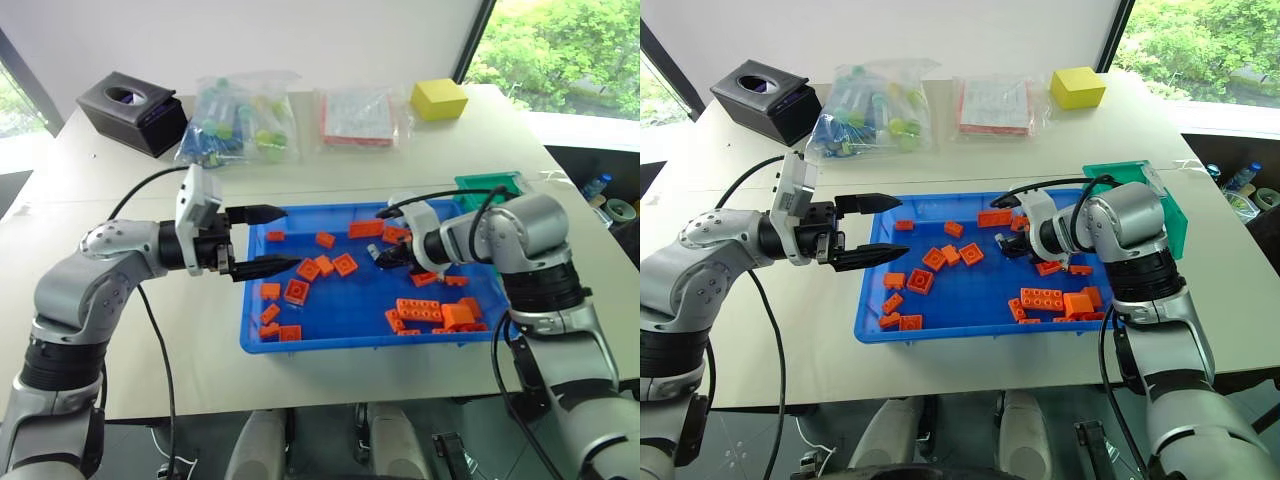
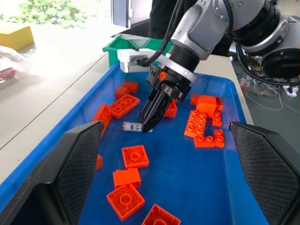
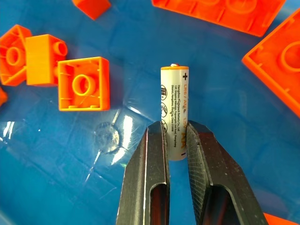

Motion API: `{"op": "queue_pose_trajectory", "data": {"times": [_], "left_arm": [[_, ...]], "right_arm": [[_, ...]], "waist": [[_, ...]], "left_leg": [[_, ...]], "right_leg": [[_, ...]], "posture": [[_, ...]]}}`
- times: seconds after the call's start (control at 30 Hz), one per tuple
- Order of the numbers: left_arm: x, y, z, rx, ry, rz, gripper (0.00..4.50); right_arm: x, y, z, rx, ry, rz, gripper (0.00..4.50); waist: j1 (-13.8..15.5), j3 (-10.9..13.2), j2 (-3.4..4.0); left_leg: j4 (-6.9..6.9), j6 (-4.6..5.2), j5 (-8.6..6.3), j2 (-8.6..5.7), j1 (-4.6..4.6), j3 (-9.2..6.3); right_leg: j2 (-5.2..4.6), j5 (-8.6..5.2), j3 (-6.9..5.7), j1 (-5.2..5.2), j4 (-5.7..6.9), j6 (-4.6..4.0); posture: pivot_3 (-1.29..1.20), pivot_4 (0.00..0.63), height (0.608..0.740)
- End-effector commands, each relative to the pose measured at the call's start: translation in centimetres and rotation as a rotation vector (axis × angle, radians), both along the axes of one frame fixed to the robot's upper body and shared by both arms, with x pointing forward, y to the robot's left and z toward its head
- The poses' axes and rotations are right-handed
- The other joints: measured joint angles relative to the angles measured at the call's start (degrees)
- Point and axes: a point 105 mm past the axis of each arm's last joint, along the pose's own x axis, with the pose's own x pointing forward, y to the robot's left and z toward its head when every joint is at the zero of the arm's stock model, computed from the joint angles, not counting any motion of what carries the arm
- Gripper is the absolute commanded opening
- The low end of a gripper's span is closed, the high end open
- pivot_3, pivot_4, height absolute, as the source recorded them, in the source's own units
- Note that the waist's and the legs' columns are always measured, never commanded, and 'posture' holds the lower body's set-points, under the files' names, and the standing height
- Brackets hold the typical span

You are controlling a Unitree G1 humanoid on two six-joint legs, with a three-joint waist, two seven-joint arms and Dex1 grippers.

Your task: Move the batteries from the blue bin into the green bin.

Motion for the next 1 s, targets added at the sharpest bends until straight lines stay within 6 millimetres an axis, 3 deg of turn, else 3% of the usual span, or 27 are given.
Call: {"op": "queue_pose_trajectory", "data": {"times": [0.03,0.17,0.27,0.33,0.47,0.7,0.83,0.93,1.0], "left_arm": [[-0.5,-0.1,0.7,-0.004,-0.037,-0.028,4.50],[-0.8,0.0,0.5,0.010,-0.023,-0.050,4.50],[-0.9,0.4,0.3,0.027,-0.013,-0.054,4.50],[-0.8,0.7,0.2,0.038,-0.009,-0.055,4.50],[-0.5,1.1,0.3,0.049,-0.011,-0.054,4.50],[0.0,0.8,0.7,0.050,-0.025,-0.059,4.50],[-0.1,0.6,0.6,0.052,-0.030,-0.066,4.50],[-0.1,0.6,0.7,0.054,-0.034,-0.065,4.50],[-0.1,0.7,0.7,0.055,-0.036,-0.063,4.50]], "right_arm": [[0.0,-1.1,4.3,0.094,-0.137,-0.010,0.03],[-0.3,-4.0,9.5,0.186,-0.298,-0.083,0.03],[-0.2,-9.0,13.2,0.182,-0.420,-0.282,0.03],[-0.6,-11.8,14.3,0.157,-0.459,-0.391,0.03],[-1.5,-15.6,13.1,0.108,-0.435,-0.533,0.03],[-1.5,-16.7,8.6,0.109,-0.371,-0.580,0.03],[-1.2,-17.7,6.5,0.076,-0.371,-0.611,2.02],[-1.1,-17.7,7.0,0.033,-0.447,-0.559,3.50],[-1.3,-15.9,8.5,-0.001,-0.532,-0.400,3.50]], "waist": [[-0.01,0.00,0.00],[0.08,0.01,0.01],[0.06,0.01,0.01],[0.12,0.01,0.01],[0.02,0.00,0.00],[-0.07,0.01,0.02],[0.00,0.01,0.02],[0.00,0.01,0.02],[-0.01,0.02,0.04]], "left_leg": [[0.00,0.00,0.00,0.00,-0.01,0.00],[0.00,0.00,0.00,0.00,-0.04,0.00],[0.00,0.00,0.00,0.00,-0.05,0.02],[-0.02,0.01,-0.01,0.01,-0.08,0.02],[-0.02,0.06,-0.04,0.01,-0.11,0.04],[-0.01,0.07,-0.04,0.03,-0.11,0.06],[0.01,0.07,-0.04,0.02,-0.13,0.08],[0.02,0.07,-0.04,0.02,-0.13,0.07],[0.02,0.07,-0.04,0.02,-0.13,0.07]], "right_leg": [[-0.01,0.00,0.00,-0.01,0.00,0.00],[-0.01,0.00,-0.01,-0.02,-0.02,0.01],[-0.01,-0.01,-0.01,-0.04,-0.03,0.01],[-0.01,-0.01,-0.01,-0.07,-0.04,0.00],[-0.01,-0.01,-0.01,-0.07,-0.09,0.00],[-0.01,-0.01,0.01,-0.09,-0.06,0.01],[-0.04,0.00,0.01,-0.08,-0.07,0.02],[-0.04,0.00,0.01,-0.08,-0.07,0.02],[-0.03,-0.01,0.01,-0.08,-0.07,0.02]], "posture": [[0.00,0.150,0.692],[0.00,0.150,0.692],[0.00,0.150,0.692],[0.00,0.150,0.692],[0.00,0.150,0.692],[0.00,0.150,0.692],[0.00,0.150,0.692],[0.00,0.150,0.692],[0.00,0.150,0.692]]}}
